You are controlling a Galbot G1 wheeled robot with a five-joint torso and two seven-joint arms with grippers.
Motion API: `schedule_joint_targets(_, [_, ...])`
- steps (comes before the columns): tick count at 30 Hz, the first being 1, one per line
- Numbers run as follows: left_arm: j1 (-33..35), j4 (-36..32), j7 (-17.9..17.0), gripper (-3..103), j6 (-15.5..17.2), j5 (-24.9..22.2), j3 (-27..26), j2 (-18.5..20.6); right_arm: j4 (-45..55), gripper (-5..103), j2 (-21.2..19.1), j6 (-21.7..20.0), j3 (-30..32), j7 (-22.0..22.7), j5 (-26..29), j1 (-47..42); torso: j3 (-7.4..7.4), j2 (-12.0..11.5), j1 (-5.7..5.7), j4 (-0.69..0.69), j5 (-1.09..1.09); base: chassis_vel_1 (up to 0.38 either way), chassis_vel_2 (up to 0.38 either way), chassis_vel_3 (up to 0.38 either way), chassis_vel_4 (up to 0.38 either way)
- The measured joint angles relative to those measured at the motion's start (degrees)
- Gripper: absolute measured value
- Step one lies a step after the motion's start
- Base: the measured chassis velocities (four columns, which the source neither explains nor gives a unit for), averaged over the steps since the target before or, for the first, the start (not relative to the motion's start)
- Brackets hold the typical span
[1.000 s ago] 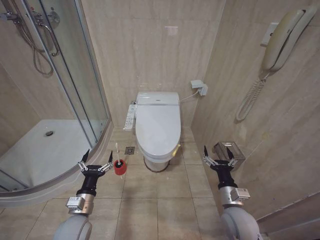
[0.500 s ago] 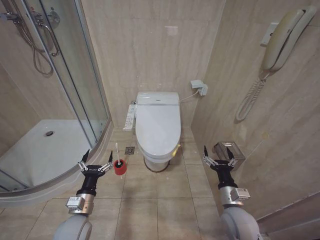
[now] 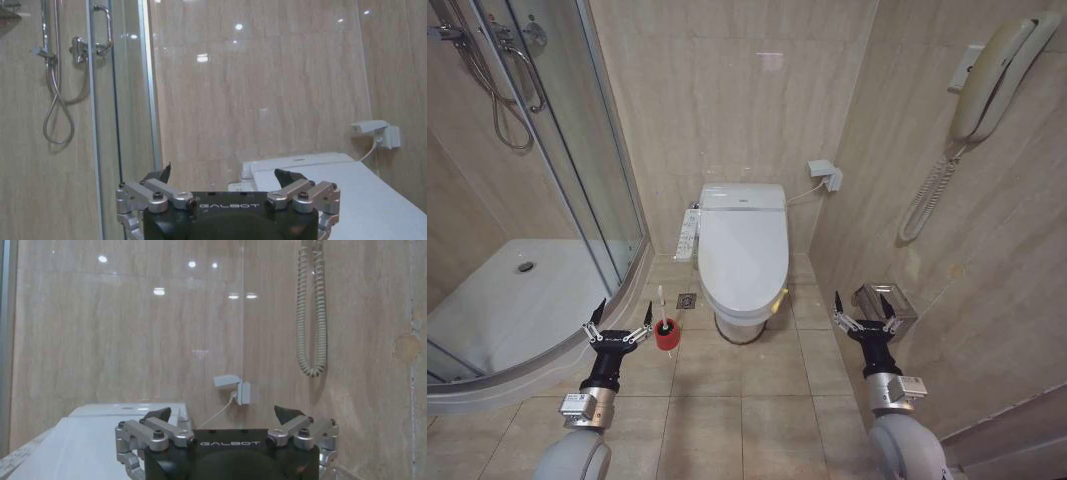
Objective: Open the toilet lid, clean the toilet bowl with a toilet brush, close the toilet lid, and flush.
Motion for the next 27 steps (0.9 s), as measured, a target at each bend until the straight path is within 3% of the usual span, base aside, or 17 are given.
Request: schedule_joint_targets(27, [0.0,0.0,0.0,100,0.0,0.0,0.0,0.0,0.0,100,0.0,0.0,0.0,0.0,0.0,0.0,0.0,0.0,0.0,0.0,0.0,0.0,0.0,0.0,0.0])
